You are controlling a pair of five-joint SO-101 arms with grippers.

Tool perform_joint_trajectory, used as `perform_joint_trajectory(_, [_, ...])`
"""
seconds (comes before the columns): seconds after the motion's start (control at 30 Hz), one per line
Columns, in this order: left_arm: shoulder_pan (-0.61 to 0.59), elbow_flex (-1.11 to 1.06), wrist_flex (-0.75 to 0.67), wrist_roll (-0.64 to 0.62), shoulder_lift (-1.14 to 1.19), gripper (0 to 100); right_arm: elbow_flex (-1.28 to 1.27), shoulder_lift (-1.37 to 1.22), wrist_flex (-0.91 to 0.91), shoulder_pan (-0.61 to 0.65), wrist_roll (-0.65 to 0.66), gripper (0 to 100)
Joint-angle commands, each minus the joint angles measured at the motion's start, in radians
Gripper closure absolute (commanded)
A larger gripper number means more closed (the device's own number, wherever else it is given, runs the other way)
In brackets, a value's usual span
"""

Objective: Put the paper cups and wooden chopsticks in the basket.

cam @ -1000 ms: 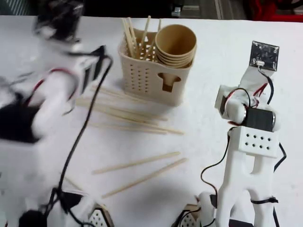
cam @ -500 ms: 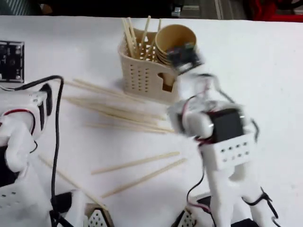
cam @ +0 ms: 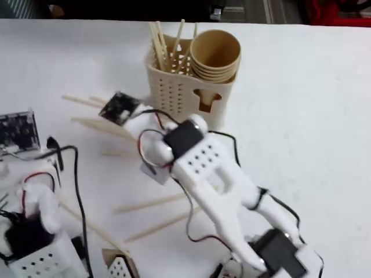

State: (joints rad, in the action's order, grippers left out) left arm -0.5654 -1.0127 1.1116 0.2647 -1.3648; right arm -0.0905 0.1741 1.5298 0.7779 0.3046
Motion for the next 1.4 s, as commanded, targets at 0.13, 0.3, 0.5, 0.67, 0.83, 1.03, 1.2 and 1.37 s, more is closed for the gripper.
perform_joint_trajectory(0.13, [-0.005,-0.23,-0.127,-0.003,-0.125,81,0.057,-0.194,-0.137,0.008,0.195,81.8])
perform_joint_trajectory(0.3, [-0.005,-0.319,-0.167,-0.075,-0.14,81,0.057,-0.306,-0.266,0.007,0.201,81.8])
perform_joint_trajectory(0.5, [-0.005,-0.376,-0.19,-0.08,-0.14,81,0.058,-0.414,-0.39,-0.019,0.276,81.8])
perform_joint_trajectory(0.67, [-0.005,-0.411,-0.192,-0.078,-0.14,81,0.058,-0.481,-0.516,-0.061,0.279,81.8])
perform_joint_trajectory(0.83, [-0.005,-0.411,-0.192,-0.078,-0.14,81,0.06,-0.533,-0.601,-0.084,0.279,81.8])
perform_joint_trajectory(1.03, [-0.005,-0.413,-0.192,-0.078,-0.14,81,0.155,-0.639,-0.57,-0.104,0.276,81.8])
perform_joint_trajectory(1.2, [-0.005,-0.413,-0.19,-0.078,-0.14,81,0.302,-0.771,-0.444,-0.108,0.275,82.4])
perform_joint_trajectory(1.37, [-0.005,-0.414,-0.19,-0.078,-0.14,81,0.437,-0.849,-0.298,-0.093,0.278,95.4])
